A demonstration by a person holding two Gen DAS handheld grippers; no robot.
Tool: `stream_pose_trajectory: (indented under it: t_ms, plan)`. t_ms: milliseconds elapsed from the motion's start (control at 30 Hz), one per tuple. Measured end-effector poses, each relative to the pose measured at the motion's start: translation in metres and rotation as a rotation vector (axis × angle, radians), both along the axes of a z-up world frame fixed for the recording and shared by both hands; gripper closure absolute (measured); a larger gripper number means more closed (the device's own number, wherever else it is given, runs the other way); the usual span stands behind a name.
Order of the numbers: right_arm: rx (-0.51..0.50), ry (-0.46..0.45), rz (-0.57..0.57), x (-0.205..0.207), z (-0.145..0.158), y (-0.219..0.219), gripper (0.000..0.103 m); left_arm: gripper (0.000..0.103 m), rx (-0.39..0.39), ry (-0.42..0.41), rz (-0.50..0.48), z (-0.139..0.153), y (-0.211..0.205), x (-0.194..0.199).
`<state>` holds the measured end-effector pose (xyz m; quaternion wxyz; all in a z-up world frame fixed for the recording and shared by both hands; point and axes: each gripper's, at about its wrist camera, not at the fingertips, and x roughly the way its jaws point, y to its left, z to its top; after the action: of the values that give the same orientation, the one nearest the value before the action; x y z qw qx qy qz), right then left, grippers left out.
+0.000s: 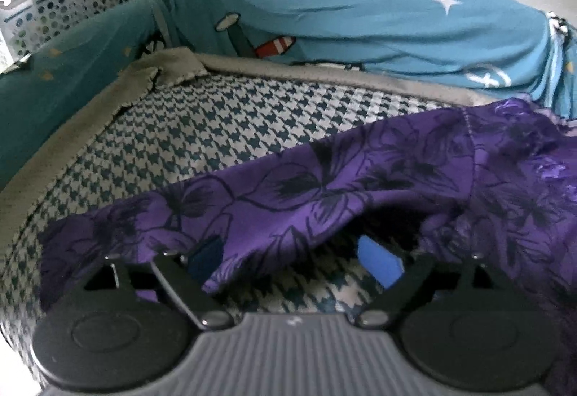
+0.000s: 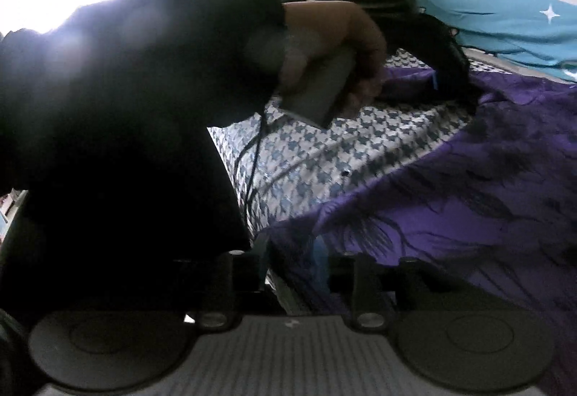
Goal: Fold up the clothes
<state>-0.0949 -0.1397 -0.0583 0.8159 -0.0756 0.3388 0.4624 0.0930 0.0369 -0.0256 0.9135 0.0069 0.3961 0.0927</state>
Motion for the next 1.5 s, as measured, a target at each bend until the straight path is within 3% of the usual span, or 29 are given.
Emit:
stream_pose_trajectory:
  t_ms: [167, 367, 833, 1167, 1300, 1500]
  plan:
    - [-0.008, 0.013, -0.040, -0.007, 0.001, -0.013, 0.073, 0.016, 0.003, -0.076, -0.055, 0.011, -0.012, -0.017]
    - [-0.014, -0.020, -0.190, -0.010, 0.009, -0.044, 0.073, 0.015, 0.000, -0.118, -0.195, 0.013, -0.044, -0.046]
    - [-0.041, -0.045, -0.594, -0.022, 0.022, -0.121, 0.073, 0.015, 0.004, -0.112, -0.488, -0.012, -0.114, -0.099]
    - [-0.045, -0.040, -0.892, -0.039, 0.031, -0.179, 0.073, 0.011, 0.000, -0.049, -0.543, -0.027, -0.132, -0.119]
    - [-0.045, -0.051, -1.057, -0.050, 0.039, -0.207, 0.073, 0.011, -0.016, 0.001, -0.545, -0.034, -0.133, -0.127]
    - [-0.071, -0.049, -1.298, -0.072, 0.049, -0.244, 0.071, 0.010, -0.044, 0.008, -0.545, -0.034, -0.133, -0.141]
